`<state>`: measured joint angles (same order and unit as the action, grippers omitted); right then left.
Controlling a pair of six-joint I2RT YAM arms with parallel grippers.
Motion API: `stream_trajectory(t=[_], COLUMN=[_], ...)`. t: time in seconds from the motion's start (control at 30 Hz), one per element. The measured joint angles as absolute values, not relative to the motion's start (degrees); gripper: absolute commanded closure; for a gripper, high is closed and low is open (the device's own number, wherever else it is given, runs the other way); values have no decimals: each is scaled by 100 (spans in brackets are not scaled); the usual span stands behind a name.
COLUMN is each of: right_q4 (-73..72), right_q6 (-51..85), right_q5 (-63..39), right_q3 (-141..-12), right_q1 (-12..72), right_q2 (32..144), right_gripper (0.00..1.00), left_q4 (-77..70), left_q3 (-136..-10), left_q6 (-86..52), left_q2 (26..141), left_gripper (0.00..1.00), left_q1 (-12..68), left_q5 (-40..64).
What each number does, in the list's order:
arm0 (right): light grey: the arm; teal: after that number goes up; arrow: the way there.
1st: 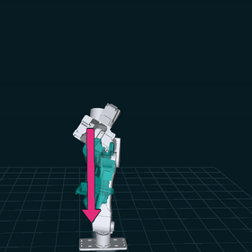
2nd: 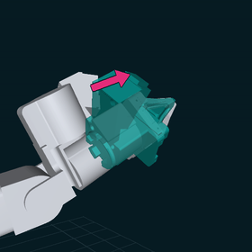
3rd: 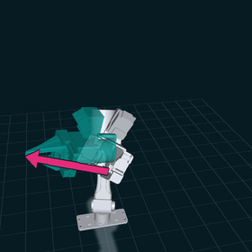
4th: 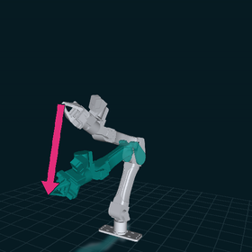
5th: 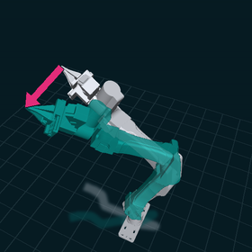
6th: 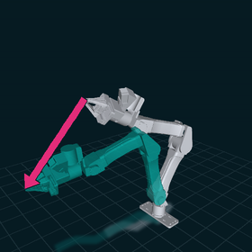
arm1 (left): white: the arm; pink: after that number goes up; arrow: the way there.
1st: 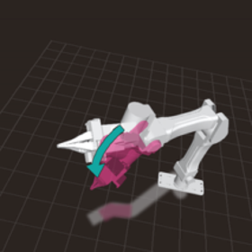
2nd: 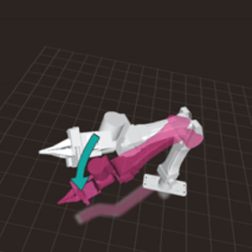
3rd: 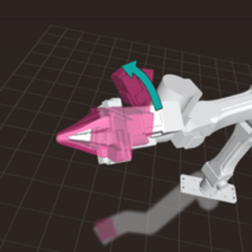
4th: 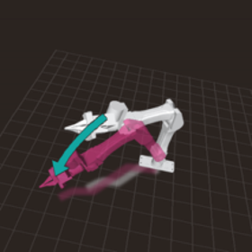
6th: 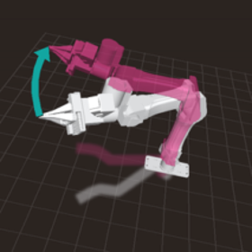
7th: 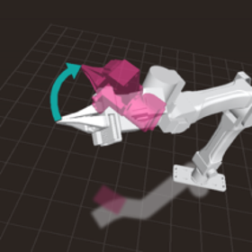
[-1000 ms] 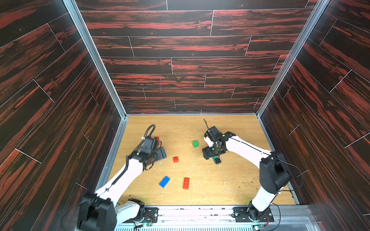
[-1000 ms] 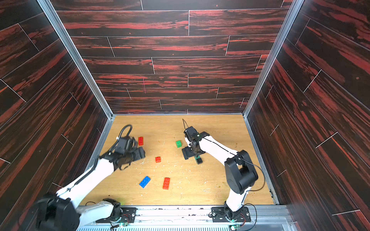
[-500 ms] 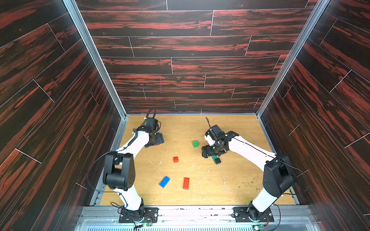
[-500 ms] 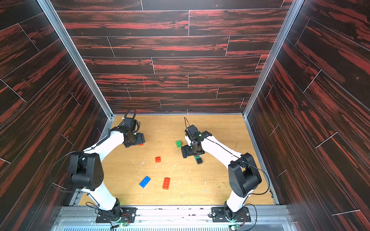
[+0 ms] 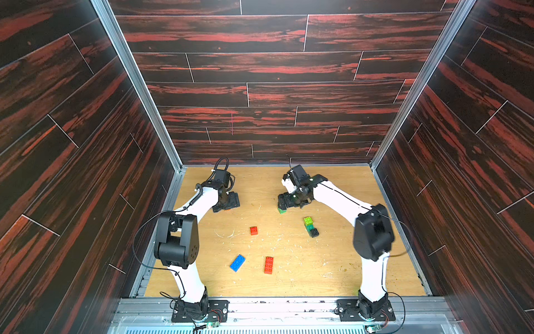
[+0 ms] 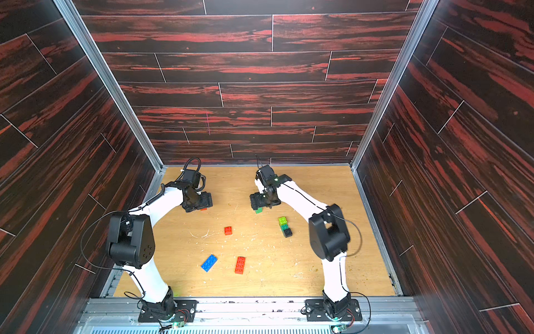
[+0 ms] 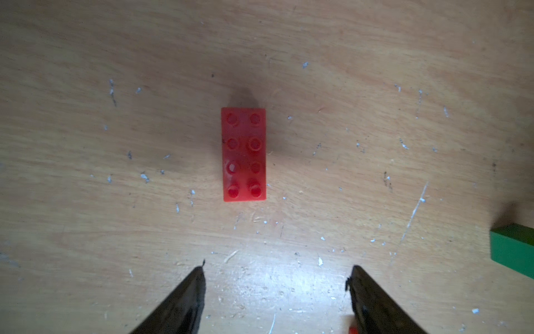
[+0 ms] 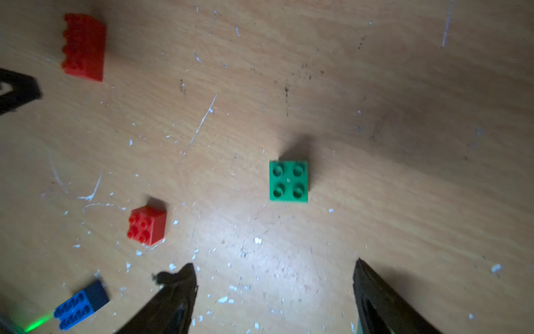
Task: Assemble a carrot with lego
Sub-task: Move the lego brick at the center of the board.
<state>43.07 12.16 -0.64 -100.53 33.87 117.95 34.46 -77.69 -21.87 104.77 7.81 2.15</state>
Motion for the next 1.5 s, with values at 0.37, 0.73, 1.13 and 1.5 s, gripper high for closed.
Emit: stream_trajectory(t=[0.37,0.73,1.13,1.5], right_q4=[4801,5092,5127,5196], right_q6=[998,980,1031,1081], right_q5=[-82,-93,-62,89], right_q3=[-11212,-11480,-11493,-11830], right_q1=[3374,3374,3378,3400], right_q2=[12868,13301,13338,13666], right_gripper=[31,42,51,71], left_q4=[3105,2974,2862,2825], left_q3=[-7570,-7467,-7258,-7157], left_q6=[-2182,-2134,-2117,-2115], left_q2=[10477,10475,10436,10392], left_gripper=[23,24,24,24], left_q1=[760,733,729,727], left_q5=[744,1035,1210,1361])
